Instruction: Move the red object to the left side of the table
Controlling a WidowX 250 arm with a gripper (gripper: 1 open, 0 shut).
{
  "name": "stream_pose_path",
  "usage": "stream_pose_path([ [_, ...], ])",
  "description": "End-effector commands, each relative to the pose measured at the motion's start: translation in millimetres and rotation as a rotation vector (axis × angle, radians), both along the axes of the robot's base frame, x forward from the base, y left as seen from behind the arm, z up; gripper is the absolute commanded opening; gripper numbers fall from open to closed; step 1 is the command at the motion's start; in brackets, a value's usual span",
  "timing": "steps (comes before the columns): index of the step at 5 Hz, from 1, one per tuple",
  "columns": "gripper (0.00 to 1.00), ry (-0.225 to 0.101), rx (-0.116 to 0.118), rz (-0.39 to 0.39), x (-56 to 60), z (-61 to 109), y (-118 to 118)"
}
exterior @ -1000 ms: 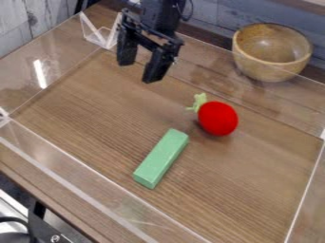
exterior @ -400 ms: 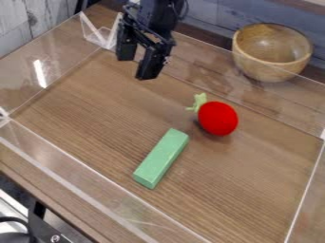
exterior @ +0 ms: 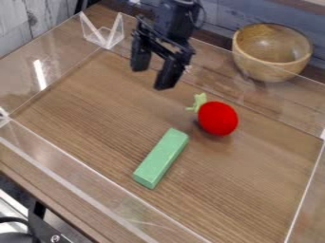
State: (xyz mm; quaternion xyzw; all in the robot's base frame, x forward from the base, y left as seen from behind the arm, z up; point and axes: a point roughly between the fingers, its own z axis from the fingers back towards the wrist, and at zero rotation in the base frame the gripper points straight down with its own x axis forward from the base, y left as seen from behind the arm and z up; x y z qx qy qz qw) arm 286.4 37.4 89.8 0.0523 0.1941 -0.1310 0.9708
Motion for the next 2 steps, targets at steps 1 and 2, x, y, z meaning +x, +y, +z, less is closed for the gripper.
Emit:
stream_pose_path([
  [1,1.00,-0.062,-0.007,-0.036,10.7,2.5,-26],
  [2,1.00,-0.082,-0.018,-0.087,15.0,-6.7,-62],
])
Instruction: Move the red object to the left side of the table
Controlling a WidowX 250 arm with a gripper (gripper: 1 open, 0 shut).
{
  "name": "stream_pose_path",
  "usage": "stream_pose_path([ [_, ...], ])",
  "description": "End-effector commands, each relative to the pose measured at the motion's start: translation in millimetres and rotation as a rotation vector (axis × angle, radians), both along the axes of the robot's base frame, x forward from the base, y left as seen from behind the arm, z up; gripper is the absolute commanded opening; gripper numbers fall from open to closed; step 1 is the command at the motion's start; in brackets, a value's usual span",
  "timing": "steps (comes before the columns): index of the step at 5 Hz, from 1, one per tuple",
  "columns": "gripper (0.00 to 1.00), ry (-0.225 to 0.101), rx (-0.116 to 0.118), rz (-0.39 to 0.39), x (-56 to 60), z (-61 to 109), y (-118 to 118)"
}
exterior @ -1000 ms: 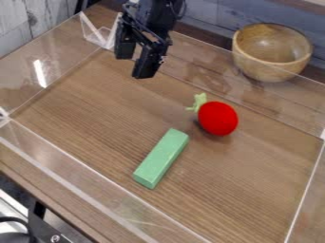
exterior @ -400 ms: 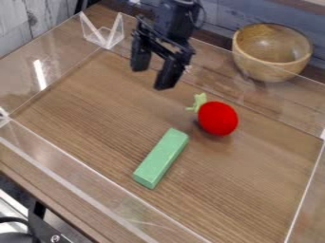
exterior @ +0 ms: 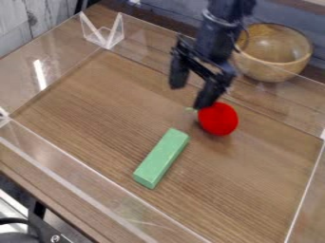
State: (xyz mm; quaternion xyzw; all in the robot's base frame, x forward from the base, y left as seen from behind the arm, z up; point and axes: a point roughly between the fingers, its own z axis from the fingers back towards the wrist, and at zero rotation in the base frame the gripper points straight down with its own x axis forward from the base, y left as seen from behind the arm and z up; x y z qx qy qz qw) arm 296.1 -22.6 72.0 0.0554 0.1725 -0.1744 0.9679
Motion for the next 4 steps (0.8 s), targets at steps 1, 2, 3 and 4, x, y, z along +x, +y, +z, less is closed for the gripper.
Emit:
stream_pose_path([
  [1,1.00,-0.031,-0.011,0.053,14.0,-7.5,-15],
  [2,1.00,-0.036,0.006,0.044,21.1,-29.4,-14],
  [3,0.00,-0.044,-0.003,0.052,24.1,-32.5,-11],
  [4,0.00,-0.048,-0.022,0.073,25.2,-28.1,-11],
])
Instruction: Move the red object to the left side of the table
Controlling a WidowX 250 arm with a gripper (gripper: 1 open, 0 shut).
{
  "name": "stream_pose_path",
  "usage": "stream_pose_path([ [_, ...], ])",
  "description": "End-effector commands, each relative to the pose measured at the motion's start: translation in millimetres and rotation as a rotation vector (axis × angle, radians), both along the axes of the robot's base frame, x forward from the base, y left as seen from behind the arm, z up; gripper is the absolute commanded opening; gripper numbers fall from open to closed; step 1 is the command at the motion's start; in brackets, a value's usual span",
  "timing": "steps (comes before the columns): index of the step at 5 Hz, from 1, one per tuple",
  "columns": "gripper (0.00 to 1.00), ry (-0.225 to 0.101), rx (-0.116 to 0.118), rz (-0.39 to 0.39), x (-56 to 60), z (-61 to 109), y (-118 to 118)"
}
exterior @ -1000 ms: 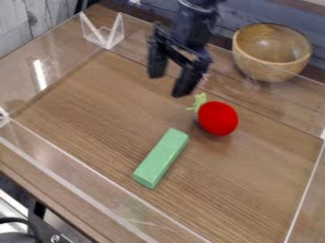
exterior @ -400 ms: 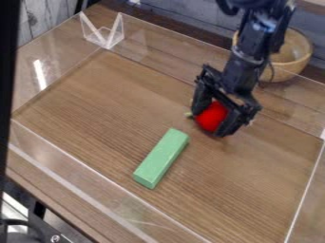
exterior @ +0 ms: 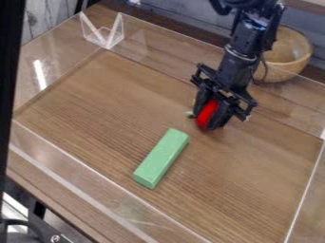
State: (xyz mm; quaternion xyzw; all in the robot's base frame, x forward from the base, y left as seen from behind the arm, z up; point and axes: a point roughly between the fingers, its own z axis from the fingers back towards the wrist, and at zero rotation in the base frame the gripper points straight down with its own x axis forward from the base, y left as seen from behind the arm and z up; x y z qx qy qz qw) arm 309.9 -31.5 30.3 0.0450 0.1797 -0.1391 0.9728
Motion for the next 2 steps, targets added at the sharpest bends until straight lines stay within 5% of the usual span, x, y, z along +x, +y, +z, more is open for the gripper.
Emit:
stream_pose_path([
  [1,0.00,-0.062,-0.043,0.023,11.5,21.2,-2.2],
  [2,0.00,-0.066,-0.075,0.048,11.4,30.0,-3.0],
])
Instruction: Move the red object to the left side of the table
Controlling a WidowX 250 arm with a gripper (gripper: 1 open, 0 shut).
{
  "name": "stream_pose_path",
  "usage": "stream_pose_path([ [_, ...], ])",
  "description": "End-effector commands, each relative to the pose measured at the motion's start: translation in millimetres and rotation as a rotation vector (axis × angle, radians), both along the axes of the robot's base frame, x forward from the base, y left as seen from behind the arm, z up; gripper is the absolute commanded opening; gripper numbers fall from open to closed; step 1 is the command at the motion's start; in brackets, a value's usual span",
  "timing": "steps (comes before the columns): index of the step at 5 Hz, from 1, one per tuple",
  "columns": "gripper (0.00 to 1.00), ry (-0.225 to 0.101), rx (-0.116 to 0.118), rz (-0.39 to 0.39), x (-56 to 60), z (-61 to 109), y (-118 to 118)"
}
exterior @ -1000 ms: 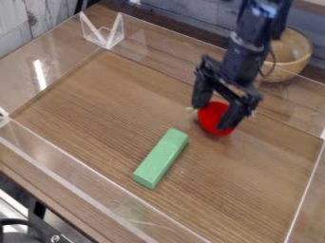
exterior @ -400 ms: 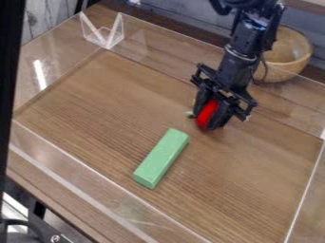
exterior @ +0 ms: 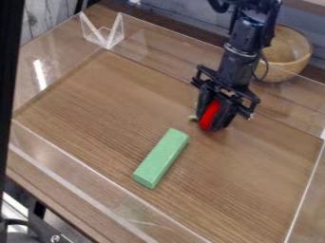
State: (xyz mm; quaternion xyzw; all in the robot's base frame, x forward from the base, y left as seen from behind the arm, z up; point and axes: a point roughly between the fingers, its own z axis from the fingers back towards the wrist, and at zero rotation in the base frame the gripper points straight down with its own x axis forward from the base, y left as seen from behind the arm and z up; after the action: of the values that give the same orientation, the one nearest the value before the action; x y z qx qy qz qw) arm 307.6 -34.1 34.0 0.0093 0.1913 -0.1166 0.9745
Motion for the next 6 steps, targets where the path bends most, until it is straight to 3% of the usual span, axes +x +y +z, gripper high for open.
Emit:
stream_pose_path([
  [1,0.00,-0.102,-0.047,0.019,14.8,35.6,1],
  [4,0.00,-0.107,-0.111,0.093,19.8,55.3,10],
  [6,0.00,-0.106,-0.140,0.168,22.3,63.7,17],
])
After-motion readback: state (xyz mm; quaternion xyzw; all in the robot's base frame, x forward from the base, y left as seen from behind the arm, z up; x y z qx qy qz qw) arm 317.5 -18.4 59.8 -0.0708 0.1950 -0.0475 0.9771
